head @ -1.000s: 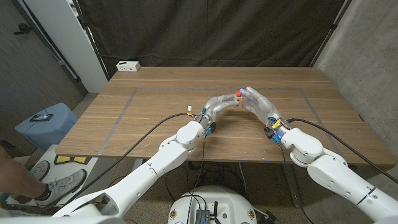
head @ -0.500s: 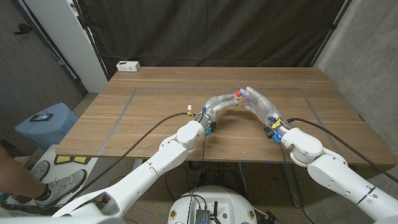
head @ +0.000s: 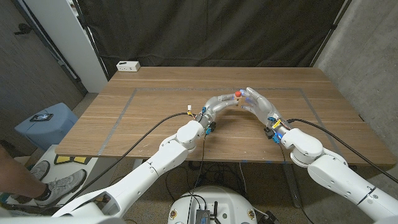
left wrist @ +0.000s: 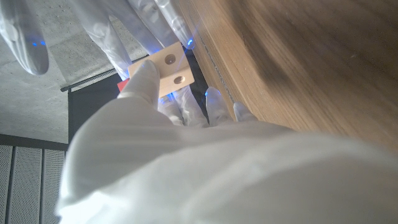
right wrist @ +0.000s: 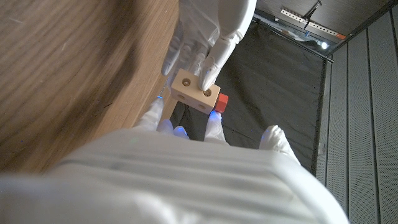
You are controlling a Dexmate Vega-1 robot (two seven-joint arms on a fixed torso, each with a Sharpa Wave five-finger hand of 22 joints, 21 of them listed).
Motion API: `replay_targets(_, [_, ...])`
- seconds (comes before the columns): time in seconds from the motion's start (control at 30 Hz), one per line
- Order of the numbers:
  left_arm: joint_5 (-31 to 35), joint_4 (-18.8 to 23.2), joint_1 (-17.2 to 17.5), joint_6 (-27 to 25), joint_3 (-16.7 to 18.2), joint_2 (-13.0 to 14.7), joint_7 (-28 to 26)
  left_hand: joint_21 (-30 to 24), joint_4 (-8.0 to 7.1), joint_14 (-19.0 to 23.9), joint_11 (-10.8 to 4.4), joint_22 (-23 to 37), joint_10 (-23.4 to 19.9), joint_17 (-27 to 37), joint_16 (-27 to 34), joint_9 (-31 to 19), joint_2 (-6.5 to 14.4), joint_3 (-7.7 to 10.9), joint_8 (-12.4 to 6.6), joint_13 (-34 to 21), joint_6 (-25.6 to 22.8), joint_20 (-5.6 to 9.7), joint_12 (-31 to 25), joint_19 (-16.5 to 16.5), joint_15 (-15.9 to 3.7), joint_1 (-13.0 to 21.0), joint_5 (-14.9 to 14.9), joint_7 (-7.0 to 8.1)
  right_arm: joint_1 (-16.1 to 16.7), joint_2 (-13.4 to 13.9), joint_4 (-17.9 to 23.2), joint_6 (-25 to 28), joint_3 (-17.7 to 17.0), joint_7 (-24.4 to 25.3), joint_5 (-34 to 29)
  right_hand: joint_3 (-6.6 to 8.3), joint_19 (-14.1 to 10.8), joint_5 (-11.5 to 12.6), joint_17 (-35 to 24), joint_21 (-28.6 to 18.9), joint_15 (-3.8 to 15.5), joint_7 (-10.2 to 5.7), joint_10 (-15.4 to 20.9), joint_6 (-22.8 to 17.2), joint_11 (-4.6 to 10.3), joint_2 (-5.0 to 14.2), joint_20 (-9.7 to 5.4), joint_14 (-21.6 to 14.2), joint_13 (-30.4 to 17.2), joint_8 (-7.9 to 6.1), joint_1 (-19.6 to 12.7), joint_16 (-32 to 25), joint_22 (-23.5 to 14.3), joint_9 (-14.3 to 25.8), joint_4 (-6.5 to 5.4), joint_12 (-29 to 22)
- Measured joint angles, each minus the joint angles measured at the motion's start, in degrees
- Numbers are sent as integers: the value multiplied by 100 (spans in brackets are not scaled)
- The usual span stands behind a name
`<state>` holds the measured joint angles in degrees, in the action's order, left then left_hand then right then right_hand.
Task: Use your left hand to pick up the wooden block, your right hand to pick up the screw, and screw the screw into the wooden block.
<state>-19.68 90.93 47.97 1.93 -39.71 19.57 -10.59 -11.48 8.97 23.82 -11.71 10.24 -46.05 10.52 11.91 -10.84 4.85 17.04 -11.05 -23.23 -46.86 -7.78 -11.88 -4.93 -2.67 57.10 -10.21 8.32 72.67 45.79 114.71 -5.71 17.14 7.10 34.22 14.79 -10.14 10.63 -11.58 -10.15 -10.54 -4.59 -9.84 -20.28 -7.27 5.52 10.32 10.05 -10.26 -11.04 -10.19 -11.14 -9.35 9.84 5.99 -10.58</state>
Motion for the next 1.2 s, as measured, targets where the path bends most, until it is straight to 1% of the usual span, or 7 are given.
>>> replay_targets(0.4, [-9, -82, -46, -3, 1, -36, 5, 0, 3, 0, 2, 0, 2, 0, 0, 0, 0, -4, 6, -3, 14, 0, 2, 0, 0, 0, -23, -2, 16, 5, 11, 7, 0, 19, 22, 0, 0, 0, 0, -27, 0, 89, 0, -219, 0, 30, 0, 0, 0, -23, 30, 0, 0, 18, 0, -23])
replay_targets(0.53, [-13, -119, -67, -3, -1, -53, 11, 0, 7, 0, 2, 0, 2, 0, 0, 0, 0, -7, 22, -3, -19, 0, 2, 0, 0, 0, -23, 6, 17, 5, 11, 7, -2, 22, 27, 0, 0, 0, 2, -27, 0, 132, 42, -401, -42, 30, 0, 0, 0, -85, 30, 0, 0, 17, 0, -44])
replay_targets(0.73, [-27, -169, -97, -3, -7, -74, 26, 0, 7, 0, 2, 0, 2, 0, 0, 1, 0, -8, 0, -3, -25, 0, 4, 0, 0, 0, -22, -1, 20, 6, 10, 11, -11, 30, 35, 26, -31, 0, 14, -27, 0, 192, 56, -584, -28, 30, -31, 0, 0, -85, 30, 0, 0, 15, 25, -45])
replay_targets(0.8, [-32, -182, -106, -3, -10, -81, 31, 0, 6, 0, 2, 0, 2, 0, 0, 1, 0, -6, -1, -4, -24, 0, 5, 0, 0, 0, -21, -1, 23, 10, 10, 14, -14, 31, 37, 26, -31, 0, 14, -27, 0, 175, 64, -609, -20, 30, -31, 0, 0, -94, 30, 0, 0, 13, 26, -45])
replay_targets(0.87, [-35, -199, -116, -4, -13, -89, 36, 0, -9, 0, 2, 0, 2, 0, 0, 1, 0, 10, 0, -4, -24, 0, 6, 0, 0, 0, -16, -1, 25, 14, 10, 19, -17, 33, 41, 26, -31, 0, 14, -27, 0, 182, 98, -655, -53, 30, -31, 0, 0, -133, 30, 0, 0, 13, 25, -45])
replay_targets(1.0, [-40, -222, -133, -3, -18, -100, 47, 0, -10, 0, 3, 0, 2, 0, 0, 2, 0, 23, 0, -3, -24, 0, 17, 0, 0, 0, -12, -1, 29, 22, 10, 27, -23, 34, 47, 25, -31, 0, 14, -27, 0, 212, 95, -747, -51, 30, -31, 0, 0, -134, 30, 0, 0, 16, 25, -45])
replay_targets(1.2, [-43, -261, -158, -4, -26, -120, 60, 0, -10, 0, 3, 0, 3, 0, 0, 4, 8, 23, 2, -2, -23, 0, 18, 0, 0, -9, -12, -1, 32, 37, 16, 45, -29, 34, 60, 25, -71, 0, 13, -27, 0, 192, 187, -832, -21, 30, -71, 0, 0, -133, 30, -39, 0, 18, 25, -67])
